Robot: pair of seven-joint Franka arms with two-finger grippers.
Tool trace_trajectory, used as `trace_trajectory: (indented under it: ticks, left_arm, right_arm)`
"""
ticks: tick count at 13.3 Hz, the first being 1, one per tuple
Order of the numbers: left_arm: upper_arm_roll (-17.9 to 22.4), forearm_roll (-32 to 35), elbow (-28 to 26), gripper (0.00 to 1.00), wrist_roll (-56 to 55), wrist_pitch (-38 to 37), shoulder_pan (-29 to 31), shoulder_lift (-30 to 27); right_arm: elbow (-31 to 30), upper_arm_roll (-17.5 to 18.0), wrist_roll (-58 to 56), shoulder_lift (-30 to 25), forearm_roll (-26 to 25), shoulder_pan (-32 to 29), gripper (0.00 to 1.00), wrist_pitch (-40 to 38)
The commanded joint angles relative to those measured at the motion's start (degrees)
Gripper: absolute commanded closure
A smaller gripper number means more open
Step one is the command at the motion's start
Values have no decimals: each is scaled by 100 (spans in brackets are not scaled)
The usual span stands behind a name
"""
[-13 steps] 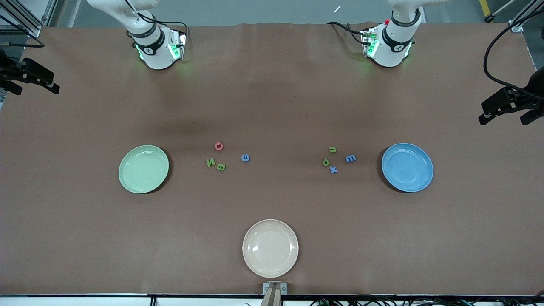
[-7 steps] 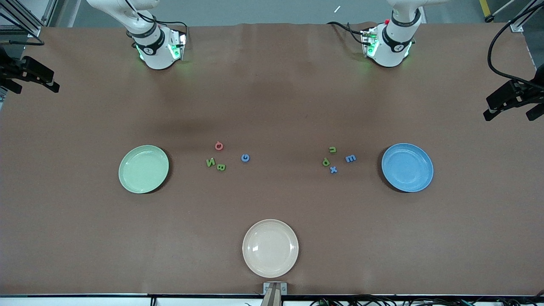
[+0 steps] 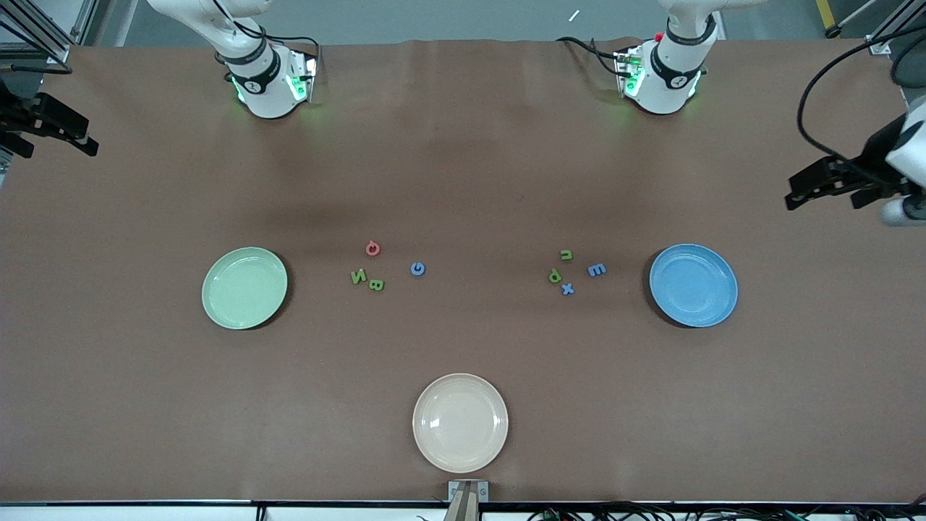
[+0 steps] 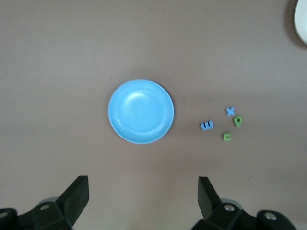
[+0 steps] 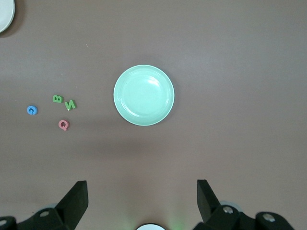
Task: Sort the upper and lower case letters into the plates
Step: 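Grasp the blue E and green N with the left and right grippers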
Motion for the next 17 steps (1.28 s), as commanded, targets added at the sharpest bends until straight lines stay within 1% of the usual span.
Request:
trace_trajectory:
  ticks: [1, 3, 5, 8, 10, 11, 13, 14, 16, 17]
  left_arm:
    - [-52, -81, -400, 0, -116, 55, -265, 174]
    - [-52, -63, -760, 0, -684, 396, -607, 350]
    - [-52, -28, -1085, 0, -1362, 897, -915, 499]
    - [-44, -19, -1639, 0, -2013, 1635, -1258, 684]
    - [-52, -10, -2139, 0, -2566, 2389, -1513, 755]
    - [-87, -10, -2533, 0, -2725, 2916, -1583, 729]
    - [-149, 7, -3324, 0, -3077, 4023, -1733, 711]
    - [-140, 7, -3632, 0, -3235, 4524, -1847, 737]
    - [-140, 147, -4047, 0, -3508, 5221, -1892, 886]
    - [-140, 383, -4153, 0, -3579, 5450, -1883, 1000]
  right_arm:
    - [95, 16, 19, 28, 49, -25, 0, -106]
    - [95, 16, 10, 28, 40, -16, 0, -167]
    - [69, 16, 10, 36, 23, -25, 0, -159]
    - [60, 16, 45, 124, 23, -33, 0, -176]
    - [86, 16, 71, 229, 31, -42, 0, -167]
    - [95, 16, 71, 291, 31, -42, 0, -141]
    - [121, 16, 71, 553, 40, -51, 0, -27]
    - [165, 16, 19, 851, 23, -51, 0, 191]
    - [200, 7, 10, 1317, -108, -60, 0, 403]
    - [261, 7, -8, 1537, -361, -51, 0, 474]
